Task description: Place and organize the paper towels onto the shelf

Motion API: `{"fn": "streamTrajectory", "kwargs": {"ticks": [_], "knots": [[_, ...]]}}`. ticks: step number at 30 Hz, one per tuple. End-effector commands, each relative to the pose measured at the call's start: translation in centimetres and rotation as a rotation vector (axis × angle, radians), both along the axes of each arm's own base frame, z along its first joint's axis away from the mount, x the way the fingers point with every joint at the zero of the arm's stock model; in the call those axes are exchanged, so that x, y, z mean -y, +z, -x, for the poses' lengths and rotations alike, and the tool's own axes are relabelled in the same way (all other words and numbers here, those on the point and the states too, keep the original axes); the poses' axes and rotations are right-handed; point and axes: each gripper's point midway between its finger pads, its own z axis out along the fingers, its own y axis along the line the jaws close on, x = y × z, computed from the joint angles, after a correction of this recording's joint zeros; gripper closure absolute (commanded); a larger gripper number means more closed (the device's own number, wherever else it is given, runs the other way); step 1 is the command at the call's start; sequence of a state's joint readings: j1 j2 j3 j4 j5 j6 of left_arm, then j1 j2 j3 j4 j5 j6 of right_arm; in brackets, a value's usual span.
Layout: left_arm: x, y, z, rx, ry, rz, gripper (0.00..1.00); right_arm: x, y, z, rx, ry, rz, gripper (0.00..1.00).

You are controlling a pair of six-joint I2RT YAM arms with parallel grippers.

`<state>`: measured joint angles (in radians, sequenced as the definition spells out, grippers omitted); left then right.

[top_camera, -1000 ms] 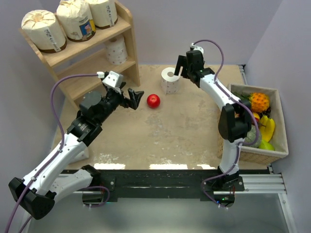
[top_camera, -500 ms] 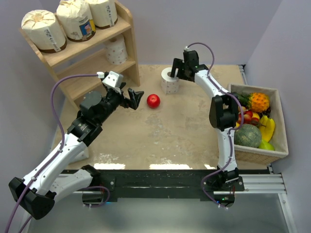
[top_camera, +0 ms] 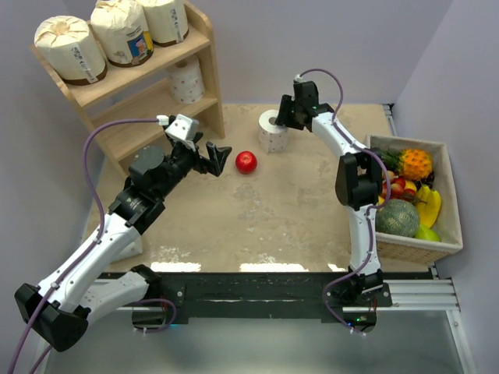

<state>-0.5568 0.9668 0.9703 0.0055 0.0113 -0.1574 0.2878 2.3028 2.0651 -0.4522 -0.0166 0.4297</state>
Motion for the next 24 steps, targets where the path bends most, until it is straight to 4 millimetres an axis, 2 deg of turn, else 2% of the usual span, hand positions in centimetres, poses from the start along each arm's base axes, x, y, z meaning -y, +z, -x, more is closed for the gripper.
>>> {"fn": "streamTrajectory", "kwargs": {"ticks": [1, 3, 4, 5, 6, 7, 8, 10, 11, 13, 14, 15, 16, 17, 19, 20, 21, 24], "knots": [[0.2, 0.7, -0.2, 0.022, -0.003, 0.02, 0.0, 1.0, 4.5, 1.0, 0.066, 0.001, 0.031, 0.5], [0.1, 0.8, -0.2, 0.026, 0.0, 0.019, 0.0, 1.4, 4.3, 2.0, 0.057, 0.009, 0.053, 0.53], [0.0, 0.7, -0.2, 0.026, 0.003, 0.017, 0.0, 1.7, 5.7, 2.6, 0.076, 0.008, 0.055, 0.53], [0.0, 0.9, -0.2, 0.028, 0.005, 0.019, 0.0, 2.2, 4.6, 3.5, 0.048, 0.006, 0.072, 0.55], [0.0, 0.7, -0.2, 0.026, 0.005, 0.017, 0.0, 2.5, 4.9, 4.2, 0.047, 0.009, 0.081, 0.55], [0.0, 0.8, -0.2, 0.028, 0.005, 0.016, 0.0, 2.8, 6.3, 5.1, 0.066, 0.01, 0.077, 0.55], [-0.1, 0.7, -0.2, 0.027, 0.007, 0.014, 0.0, 3.2, 5.2, 6.5, 0.033, 0.014, 0.089, 0.55], [-0.1, 0.9, -0.1, 0.032, 0.005, 0.015, 0.0, 3.6, 5.4, 8.2, 0.034, 0.02, 0.087, 0.56], [-0.1, 0.8, -0.1, 0.031, 0.005, 0.015, 0.0, 4.2, 5.9, 10.2, 0.035, 0.025, 0.09, 0.56], [0.0, 0.9, -0.1, 0.032, 0.002, 0.013, 0.0, 3.9, 6.4, 12.4, 0.036, 0.064, 0.063, 0.56], [0.0, 0.9, -0.1, 0.031, 0.001, 0.012, 0.0, 4.0, 6.4, 14.5, 0.026, 0.079, 0.054, 0.56], [0.0, 0.8, -0.1, 0.027, -0.001, 0.009, 0.0, 3.9, 6.5, 15.8, 0.025, 0.086, 0.044, 0.56], [0.1, 0.9, 0.0, 0.029, -0.004, 0.01, 0.0, 3.5, 6.6, 16.8, 0.031, 0.102, 0.031, 0.56], [0.1, 1.0, 0.0, 0.029, -0.006, 0.012, 0.0, 2.7, 6.6, 19.1, 0.033, 0.135, 0.025, 0.55], [0.0, 1.1, 0.1, 0.031, -0.007, 0.009, 0.0, 1.4, 6.6, 21.0, 0.042, 0.165, 0.004, 0.55], [0.0, 1.3, 0.2, 0.035, -0.005, 0.011, 0.01, -0.3, 5.8, 22.9, 0.026, 0.213, -0.001, 0.55], [0.0, 1.2, 0.2, 0.035, -0.007, 0.011, 0.01, -1.3, 6.4, 23.8, 0.033, 0.224, -0.028, 0.54], [0.0, 0.9, 0.3, 0.036, -0.007, -0.002, 0.01, -4.9, 6.4, 26.5, 0.03, 0.282, -0.069, 0.54]]}}
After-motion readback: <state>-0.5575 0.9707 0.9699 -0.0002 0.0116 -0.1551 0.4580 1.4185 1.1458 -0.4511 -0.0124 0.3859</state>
